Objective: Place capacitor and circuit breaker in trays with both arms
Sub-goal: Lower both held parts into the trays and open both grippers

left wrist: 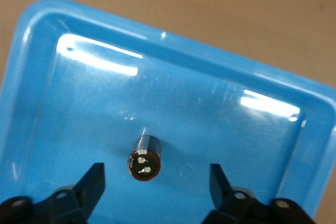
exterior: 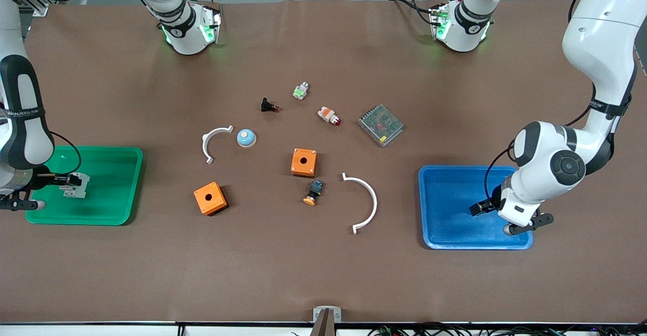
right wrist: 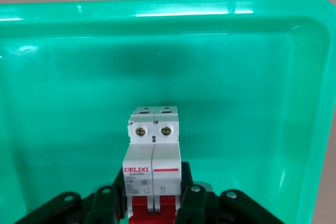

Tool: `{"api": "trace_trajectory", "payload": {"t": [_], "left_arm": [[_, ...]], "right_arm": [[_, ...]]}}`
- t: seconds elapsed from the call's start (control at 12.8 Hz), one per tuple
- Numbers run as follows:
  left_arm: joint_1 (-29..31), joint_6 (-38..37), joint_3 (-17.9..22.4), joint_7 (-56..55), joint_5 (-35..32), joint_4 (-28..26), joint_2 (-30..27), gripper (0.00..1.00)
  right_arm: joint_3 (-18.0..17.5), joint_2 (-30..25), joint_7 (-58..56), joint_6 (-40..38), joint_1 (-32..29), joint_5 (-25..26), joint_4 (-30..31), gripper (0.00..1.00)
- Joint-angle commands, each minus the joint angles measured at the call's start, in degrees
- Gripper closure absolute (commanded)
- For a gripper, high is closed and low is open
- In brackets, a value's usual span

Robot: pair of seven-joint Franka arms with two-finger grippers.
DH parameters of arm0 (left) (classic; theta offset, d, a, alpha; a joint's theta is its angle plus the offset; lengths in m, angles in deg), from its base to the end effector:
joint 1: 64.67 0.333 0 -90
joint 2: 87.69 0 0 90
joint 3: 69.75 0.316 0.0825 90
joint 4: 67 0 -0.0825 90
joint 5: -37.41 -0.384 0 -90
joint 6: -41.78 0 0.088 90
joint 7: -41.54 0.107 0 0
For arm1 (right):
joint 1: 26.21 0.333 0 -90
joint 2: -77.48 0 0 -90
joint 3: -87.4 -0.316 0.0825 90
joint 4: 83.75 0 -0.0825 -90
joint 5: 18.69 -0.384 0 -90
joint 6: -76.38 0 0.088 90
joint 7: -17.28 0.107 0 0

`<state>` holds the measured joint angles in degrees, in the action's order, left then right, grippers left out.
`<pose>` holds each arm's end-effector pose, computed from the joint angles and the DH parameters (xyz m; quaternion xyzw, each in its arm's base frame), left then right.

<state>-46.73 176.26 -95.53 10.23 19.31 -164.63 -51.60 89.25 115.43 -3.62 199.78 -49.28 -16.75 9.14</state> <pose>0.6796 -0.0539 0.2632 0.9889 0.1410 0.0384 0.0255 0.6147 -0.2844 0.2255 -0.9974 0.0220 0.0689 0.0034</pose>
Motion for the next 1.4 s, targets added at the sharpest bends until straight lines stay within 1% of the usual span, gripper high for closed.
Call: {"api": "trace_trajectory", "payload": {"t": [0.0, 0.16, 0.23, 0.39, 0.47, 0.62, 0.78, 0.86, 1.01, 1.09, 1.33], "left_arm": [[0.1, -7.3, -2.2, 1.5, -0.7, 0.4, -7.8, 0.00], [0.3, -11.7, -3.5, 2.7, -0.7, 1.2, -13.1, 0.00], [0.3, -14.5, -4.3, 4.4, -0.5, 2.0, -16.3, 0.00], [0.4, -21.9, -5.1, 6.9, 0.2, 4.9, -20.3, 0.00], [0.4, -25.9, -5.8, 7.5, 0.7, 6.9, -21.5, 0.00], [0.5, -34.3, -6.7, 9.0, 3.0, 12.4, -22.3, 0.00], [0.8, -39.5, -6.7, 12.5, 4.9, 16.1, -22.9, 0.00], [1.1, -41.3, -6.7, 13.1, 5.0, 16.4, -23.9, 0.00], [1.9, -41.8, -6.7, 14.6, 5.5, 16.4, -25.4, 0.00], [3.1, -41.8, -6.7, 16.3, 7.5, 16.4, -26.7, 0.00], [3.4, -45.4, -6.4, 19.3, 8.3, 16.3, -27.2, 0.00]], "right_arm": [[-1.1, -0.1, 0.0, 1.2, -1.2, 1.5, 1.5, 0.81], [-1.1, -0.1, 0.0, 1.4, -1.2, 1.5, 1.7, 0.75], [-1.1, -0.1, 0.0, 1.5, -1.2, 1.5, 1.7, 0.70], [-0.9, -0.3, 0.0, 1.4, -1.3, 1.5, 1.6, 0.13], [-0.7, -0.6, 0.0, 1.1, -1.1, 1.5, 1.6, 0.01], [-0.6, -2.1, 0.0, -0.3, -0.8, 1.5, 1.2, 0.01], [-0.9, -5.8, 0.0, -2.4, -0.1, 1.3, 1.1, 0.01], [-1.0, -8.3, 0.6, -4.7, 1.1, 1.2, 1.0, 0.02], [-1.0, -14.1, 6.5, -10.3, 5.1, 1.3, 0.7, 0.02], [-1.0, -16.9, 9.3, -13.9, 7.3, 1.3, 0.4, 0.02], [-1.1, -24.0, 14.7, -22.7, 13.2, 1.3, -0.6, 0.02]]}}
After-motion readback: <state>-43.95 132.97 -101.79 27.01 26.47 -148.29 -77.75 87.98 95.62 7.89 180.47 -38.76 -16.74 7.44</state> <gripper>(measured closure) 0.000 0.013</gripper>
